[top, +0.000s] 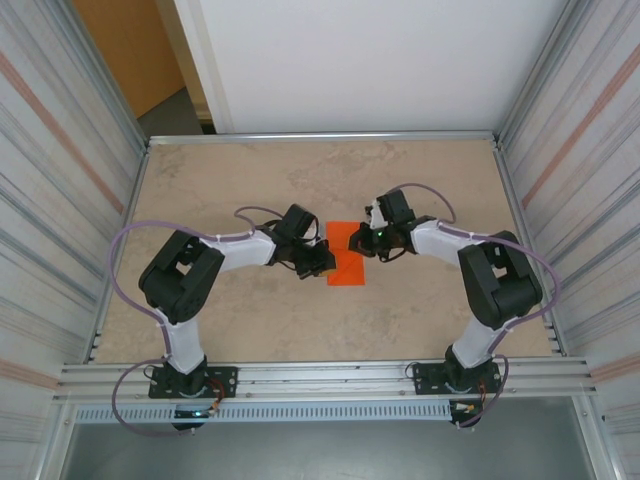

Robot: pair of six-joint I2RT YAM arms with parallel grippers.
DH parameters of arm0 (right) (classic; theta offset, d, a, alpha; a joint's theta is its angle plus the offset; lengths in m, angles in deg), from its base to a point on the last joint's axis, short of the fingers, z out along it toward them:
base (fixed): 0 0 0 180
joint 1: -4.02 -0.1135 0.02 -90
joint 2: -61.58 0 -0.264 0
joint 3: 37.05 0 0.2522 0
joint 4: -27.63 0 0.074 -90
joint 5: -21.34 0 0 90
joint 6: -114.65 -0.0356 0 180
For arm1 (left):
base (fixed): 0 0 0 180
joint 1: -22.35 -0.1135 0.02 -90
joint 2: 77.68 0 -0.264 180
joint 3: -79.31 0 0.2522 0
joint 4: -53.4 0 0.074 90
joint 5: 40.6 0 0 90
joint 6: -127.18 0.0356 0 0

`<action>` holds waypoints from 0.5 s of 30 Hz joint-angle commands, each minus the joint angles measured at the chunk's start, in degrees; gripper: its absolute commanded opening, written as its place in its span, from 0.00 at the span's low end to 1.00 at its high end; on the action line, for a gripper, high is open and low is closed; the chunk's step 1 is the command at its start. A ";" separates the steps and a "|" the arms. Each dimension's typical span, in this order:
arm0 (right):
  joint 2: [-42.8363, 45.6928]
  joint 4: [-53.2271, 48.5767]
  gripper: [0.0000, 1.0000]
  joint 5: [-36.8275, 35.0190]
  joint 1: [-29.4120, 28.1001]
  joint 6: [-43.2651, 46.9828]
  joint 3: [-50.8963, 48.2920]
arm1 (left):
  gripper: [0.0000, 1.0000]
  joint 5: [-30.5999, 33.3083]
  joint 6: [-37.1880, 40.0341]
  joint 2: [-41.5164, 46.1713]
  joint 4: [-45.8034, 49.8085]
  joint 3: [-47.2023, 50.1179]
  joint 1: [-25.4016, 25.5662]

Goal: Fold a paper plane with a square sheet of paper (pick it up from the middle)
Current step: Fold the triangle a second time at the center of the table.

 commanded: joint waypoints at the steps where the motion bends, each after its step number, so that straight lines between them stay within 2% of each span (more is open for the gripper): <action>1: -2.80 2.16 0.00 3.04 -1.81 -2.94 -0.87 | 0.01 -1.23 -0.08 0.50 -1.20 1.37 -0.62; 11: -6.85 2.71 0.00 4.15 -4.61 -2.79 0.18 | 0.00 0.82 -0.48 -0.60 -0.31 3.34 -0.56; 15: -8.38 2.78 0.00 3.73 -4.61 -2.61 0.20 | 0.00 -0.51 -0.53 -0.36 -1.76 3.51 -0.48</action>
